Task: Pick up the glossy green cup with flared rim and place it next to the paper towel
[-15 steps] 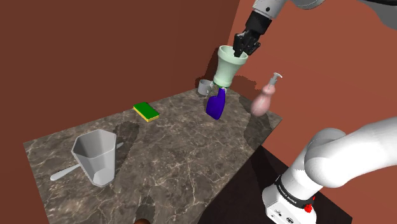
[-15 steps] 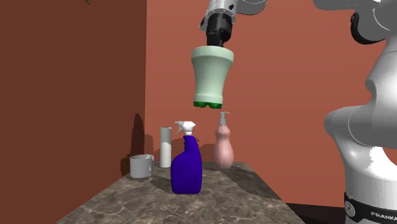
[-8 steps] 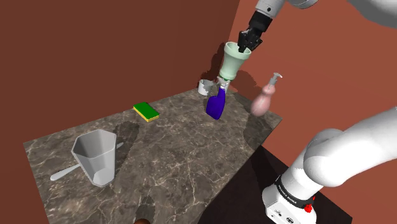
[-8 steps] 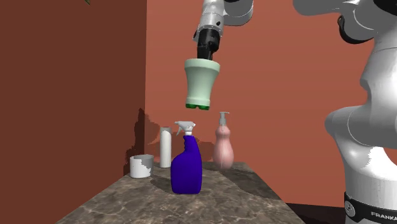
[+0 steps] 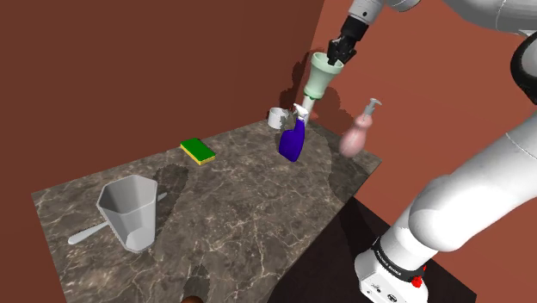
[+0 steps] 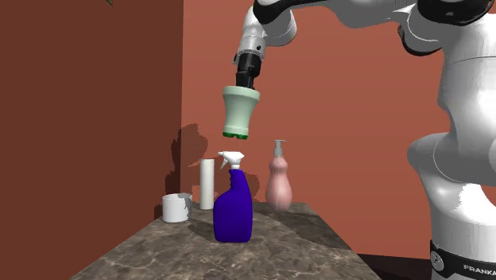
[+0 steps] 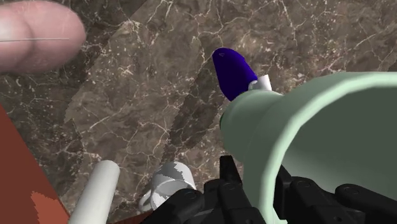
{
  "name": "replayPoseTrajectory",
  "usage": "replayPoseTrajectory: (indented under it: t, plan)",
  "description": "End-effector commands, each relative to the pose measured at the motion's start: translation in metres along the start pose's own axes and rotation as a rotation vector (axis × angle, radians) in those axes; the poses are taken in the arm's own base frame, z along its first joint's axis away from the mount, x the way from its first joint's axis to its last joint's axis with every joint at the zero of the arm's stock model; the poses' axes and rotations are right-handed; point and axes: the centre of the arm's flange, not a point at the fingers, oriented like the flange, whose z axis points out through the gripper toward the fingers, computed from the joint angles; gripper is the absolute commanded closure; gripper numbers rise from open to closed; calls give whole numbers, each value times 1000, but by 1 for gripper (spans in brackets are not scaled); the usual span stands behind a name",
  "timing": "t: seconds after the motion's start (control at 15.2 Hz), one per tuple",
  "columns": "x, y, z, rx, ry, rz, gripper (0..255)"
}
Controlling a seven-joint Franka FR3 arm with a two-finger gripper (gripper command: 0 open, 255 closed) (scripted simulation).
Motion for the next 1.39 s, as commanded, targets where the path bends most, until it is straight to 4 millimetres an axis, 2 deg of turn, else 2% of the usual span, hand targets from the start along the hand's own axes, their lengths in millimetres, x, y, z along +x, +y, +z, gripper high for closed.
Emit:
replayPoseTrajectory:
  t: [0.0, 0.53, 1.32]
  plan:
    - [17, 21, 0, -1, 0, -2, 255]
    - [76, 107, -5, -1, 0, -2, 255]
    - [68, 115, 57, -1, 0, -2, 255]
